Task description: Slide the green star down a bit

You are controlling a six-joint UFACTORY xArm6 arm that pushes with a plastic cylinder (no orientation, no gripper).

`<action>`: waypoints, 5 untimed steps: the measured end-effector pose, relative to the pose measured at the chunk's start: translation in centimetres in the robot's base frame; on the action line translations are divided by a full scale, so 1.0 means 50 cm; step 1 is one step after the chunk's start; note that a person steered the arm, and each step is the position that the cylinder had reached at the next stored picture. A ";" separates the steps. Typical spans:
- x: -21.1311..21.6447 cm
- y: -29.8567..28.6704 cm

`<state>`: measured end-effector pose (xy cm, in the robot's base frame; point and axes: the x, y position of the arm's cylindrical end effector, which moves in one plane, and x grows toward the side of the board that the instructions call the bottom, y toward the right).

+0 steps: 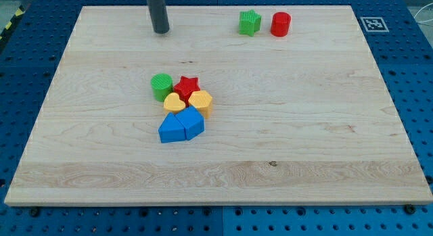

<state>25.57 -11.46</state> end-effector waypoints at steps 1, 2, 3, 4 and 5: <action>-0.036 0.039; -0.066 0.102; -0.094 0.169; -0.107 0.186; -0.127 0.179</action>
<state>19.20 -2.52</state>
